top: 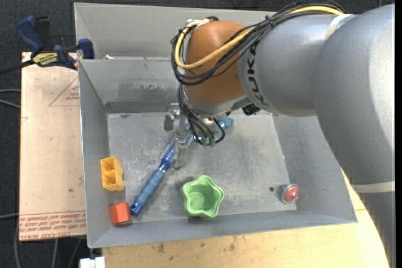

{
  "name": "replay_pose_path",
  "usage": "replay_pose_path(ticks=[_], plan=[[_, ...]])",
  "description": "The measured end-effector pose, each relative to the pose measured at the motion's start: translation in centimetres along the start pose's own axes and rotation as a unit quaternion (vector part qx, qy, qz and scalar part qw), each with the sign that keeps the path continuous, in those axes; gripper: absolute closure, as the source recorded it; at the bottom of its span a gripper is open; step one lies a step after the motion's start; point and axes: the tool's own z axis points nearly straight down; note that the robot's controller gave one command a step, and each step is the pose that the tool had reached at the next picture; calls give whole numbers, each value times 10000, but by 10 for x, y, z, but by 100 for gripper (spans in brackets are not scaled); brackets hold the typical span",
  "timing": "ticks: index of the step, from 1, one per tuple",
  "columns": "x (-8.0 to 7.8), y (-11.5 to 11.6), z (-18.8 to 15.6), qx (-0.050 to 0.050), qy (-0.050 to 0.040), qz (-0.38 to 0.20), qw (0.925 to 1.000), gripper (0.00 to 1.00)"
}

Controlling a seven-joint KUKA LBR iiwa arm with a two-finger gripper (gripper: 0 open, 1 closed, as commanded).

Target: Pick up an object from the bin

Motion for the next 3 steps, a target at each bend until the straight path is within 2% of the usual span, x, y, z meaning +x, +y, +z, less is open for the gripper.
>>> replay_pose_path(ticks=[1,2,3], plan=[[-10,-1,61,2,-23,-755,9971,0],[-10,-1,60,-1,-32,-751,9972,100],[3,4,-64,-3,-78,-791,9968,100]])
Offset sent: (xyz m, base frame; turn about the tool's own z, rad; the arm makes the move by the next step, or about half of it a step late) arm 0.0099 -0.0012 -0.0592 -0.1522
